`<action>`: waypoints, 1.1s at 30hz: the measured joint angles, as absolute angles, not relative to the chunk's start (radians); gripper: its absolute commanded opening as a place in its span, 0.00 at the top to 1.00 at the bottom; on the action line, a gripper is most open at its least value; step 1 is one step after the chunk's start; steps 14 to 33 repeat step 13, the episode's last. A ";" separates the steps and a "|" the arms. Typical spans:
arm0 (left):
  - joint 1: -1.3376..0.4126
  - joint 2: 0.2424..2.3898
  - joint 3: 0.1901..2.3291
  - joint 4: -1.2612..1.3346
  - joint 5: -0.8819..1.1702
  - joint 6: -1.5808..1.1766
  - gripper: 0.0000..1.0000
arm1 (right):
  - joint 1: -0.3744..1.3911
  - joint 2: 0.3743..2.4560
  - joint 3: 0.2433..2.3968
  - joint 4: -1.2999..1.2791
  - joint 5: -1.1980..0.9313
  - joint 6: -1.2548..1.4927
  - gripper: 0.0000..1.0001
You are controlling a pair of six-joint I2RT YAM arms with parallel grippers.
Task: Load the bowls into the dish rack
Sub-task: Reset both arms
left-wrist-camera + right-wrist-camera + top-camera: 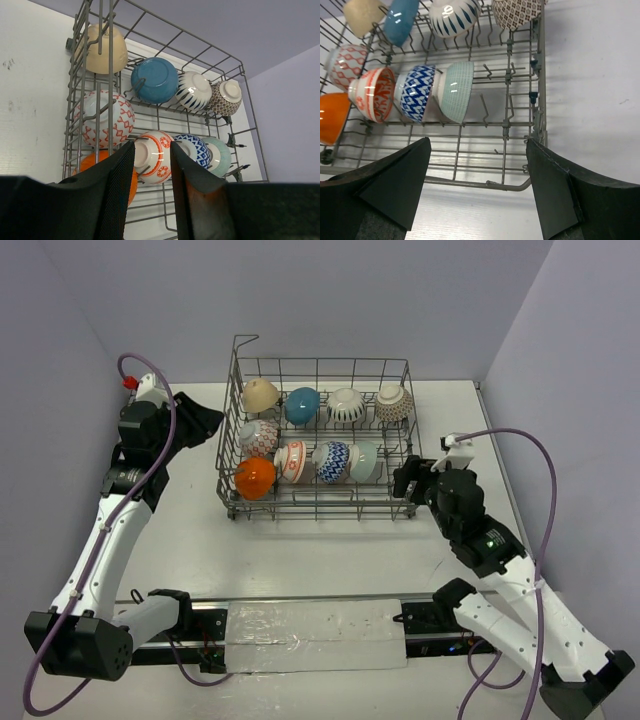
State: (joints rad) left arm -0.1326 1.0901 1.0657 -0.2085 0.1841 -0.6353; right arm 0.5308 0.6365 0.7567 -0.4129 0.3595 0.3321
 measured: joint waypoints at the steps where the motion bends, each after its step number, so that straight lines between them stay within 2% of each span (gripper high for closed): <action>1: -0.133 1.090 1.066 -0.208 0.184 -0.635 0.60 | 0.536 0.646 0.757 -0.414 0.368 0.333 0.16; 13: -0.133 1.090 1.066 -0.209 0.183 -0.635 0.60 | 0.567 0.676 0.758 -0.439 0.449 0.350 0.10; 33: -0.133 1.090 1.066 -0.209 0.183 -0.635 0.60 | 0.567 0.676 0.758 -0.439 0.449 0.350 0.10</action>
